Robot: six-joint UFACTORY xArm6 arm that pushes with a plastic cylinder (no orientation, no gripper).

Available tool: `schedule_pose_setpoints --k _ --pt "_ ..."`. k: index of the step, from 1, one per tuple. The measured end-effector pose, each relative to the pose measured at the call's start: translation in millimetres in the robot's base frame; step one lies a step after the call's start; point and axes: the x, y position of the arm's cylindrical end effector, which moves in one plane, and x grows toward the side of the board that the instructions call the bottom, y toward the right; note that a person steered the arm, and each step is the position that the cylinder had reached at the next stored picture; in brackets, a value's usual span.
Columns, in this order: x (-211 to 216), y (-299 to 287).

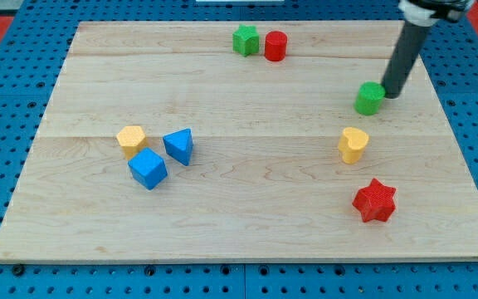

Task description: Move the green star and red circle to the line of blocks

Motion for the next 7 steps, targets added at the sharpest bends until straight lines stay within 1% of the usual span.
schedule_pose_setpoints --k 1,2,3,4,5,6,7 --pt "10 -7" --pt "7 -17" --pt "3 -15" --pt "-34 -58" --pt "-42 -162" --pt "-77 -235" --pt "-109 -262"
